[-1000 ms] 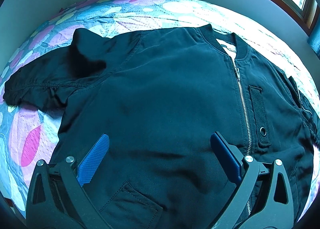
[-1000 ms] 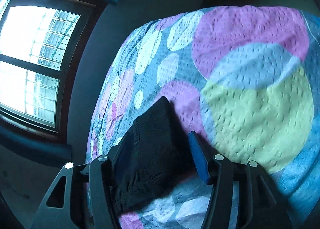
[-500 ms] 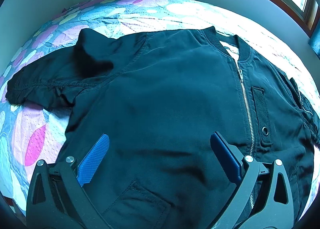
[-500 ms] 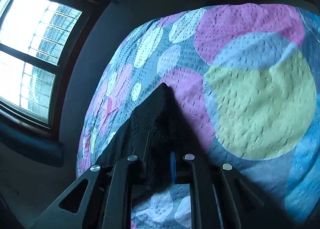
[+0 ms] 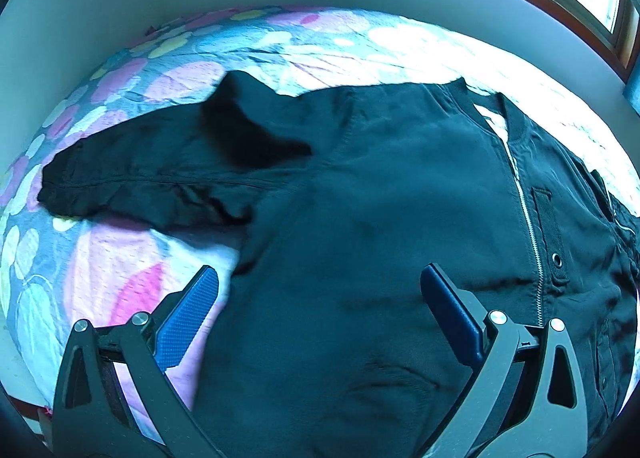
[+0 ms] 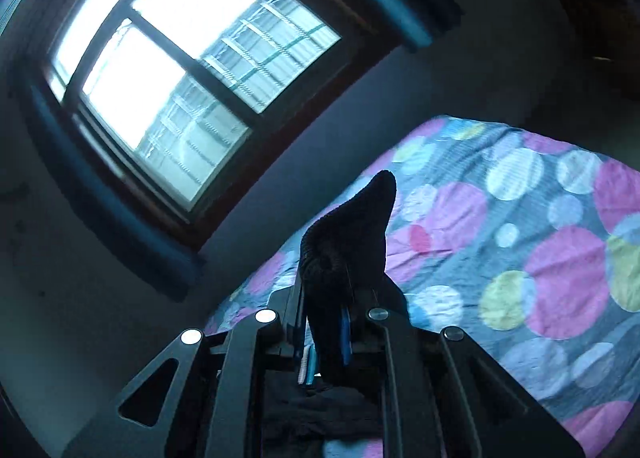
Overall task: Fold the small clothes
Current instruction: 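Carry the sleeve across the jacket body and open the right tool, then move the left tool to the folded sleeve cuff and close on it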
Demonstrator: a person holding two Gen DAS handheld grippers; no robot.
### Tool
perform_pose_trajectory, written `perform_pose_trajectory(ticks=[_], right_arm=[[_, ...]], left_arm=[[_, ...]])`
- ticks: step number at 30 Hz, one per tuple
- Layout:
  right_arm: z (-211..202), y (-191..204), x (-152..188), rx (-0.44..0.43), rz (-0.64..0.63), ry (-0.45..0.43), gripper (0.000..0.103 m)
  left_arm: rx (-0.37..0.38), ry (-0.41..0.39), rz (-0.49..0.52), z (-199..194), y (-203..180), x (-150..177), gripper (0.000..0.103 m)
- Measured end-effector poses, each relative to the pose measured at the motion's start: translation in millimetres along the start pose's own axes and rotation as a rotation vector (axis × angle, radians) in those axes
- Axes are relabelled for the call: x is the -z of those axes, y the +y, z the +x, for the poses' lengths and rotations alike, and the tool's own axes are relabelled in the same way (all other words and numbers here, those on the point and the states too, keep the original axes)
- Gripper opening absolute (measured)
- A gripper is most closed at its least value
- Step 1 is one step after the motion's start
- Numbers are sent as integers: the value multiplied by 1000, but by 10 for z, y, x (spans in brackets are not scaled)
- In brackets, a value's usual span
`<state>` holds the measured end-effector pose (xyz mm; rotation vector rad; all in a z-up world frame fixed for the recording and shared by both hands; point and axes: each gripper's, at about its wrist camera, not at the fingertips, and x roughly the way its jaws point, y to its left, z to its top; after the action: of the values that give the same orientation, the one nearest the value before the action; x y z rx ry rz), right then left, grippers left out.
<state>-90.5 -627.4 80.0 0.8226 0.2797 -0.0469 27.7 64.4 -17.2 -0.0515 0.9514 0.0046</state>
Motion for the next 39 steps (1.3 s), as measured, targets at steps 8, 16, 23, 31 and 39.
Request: perform_pose_trajectory(ticks=[8, 16, 23, 31, 39], right_arm=[[721, 1755, 859, -231, -295, 194, 14], [1510, 2640, 2140, -297, -457, 409, 14], [1999, 2807, 3035, -252, -571, 581, 13], [2311, 2847, 3696, -228, -640, 747, 15], [2360, 2662, 3949, -381, -496, 1010, 42]], left_arm=[[15, -6, -51, -105, 355, 39, 101], [-4, 7, -58, -154, 576, 130, 101], [5, 23, -65, -131, 620, 140, 101], [7, 36, -50, -101, 547, 158, 101], [16, 47, -27, -62, 463, 192, 101]])
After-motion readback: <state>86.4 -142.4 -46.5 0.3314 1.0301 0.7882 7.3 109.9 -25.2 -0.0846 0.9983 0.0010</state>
